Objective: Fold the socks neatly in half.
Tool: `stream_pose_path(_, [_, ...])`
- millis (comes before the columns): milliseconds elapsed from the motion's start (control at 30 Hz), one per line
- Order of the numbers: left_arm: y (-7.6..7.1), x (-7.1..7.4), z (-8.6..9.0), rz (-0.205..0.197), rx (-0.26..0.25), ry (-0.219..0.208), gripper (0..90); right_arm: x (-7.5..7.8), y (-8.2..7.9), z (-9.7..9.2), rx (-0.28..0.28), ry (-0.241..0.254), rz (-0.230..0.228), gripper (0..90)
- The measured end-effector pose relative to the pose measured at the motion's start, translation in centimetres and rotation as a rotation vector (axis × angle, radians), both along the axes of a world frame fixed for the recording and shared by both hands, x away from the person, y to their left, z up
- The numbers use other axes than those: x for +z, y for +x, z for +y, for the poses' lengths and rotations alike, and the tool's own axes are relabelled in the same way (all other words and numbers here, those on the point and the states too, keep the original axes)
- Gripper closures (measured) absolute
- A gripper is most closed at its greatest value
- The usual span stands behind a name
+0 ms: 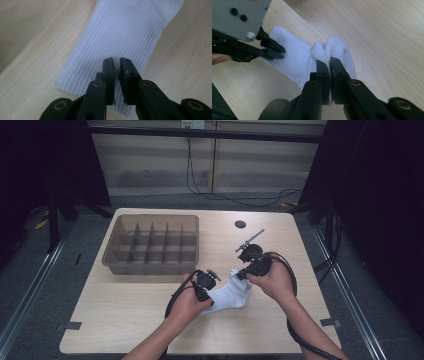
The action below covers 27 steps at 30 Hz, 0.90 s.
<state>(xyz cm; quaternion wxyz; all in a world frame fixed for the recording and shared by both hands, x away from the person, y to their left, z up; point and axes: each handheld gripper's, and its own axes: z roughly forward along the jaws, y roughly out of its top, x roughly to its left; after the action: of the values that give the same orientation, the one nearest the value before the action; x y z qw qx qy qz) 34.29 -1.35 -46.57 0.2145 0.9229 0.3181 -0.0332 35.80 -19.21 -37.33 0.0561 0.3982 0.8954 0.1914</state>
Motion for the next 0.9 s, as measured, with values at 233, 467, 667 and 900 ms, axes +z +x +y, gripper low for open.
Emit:
stream_pose_path(233, [0.0, 0.3, 0.0, 0.005, 0.004, -0.014, 82.5, -0.4, 0.0, 0.3, 0.005, -0.002, 0.005, 87.5])
stream_pose_path(467, [-0.3, 1.9, 1.1, -0.023, -0.006, -0.019, 82.2, -0.8, 0.0, 0.1, -0.001, 0.002, 0.007, 87.5])
stream_pose_path(667, [-0.5, 1.7, 2.6, -0.011, 0.005, 0.006, 83.3, -1.3, 0.0, 0.3, -0.003, -0.005, 0.017, 87.5])
stream_pose_path(900, [-1.0, 0.9, 3.6, -0.003, -0.011, 0.040, 85.2, -1.6, 0.1, 0.5, -0.004, -0.007, 0.021, 87.5])
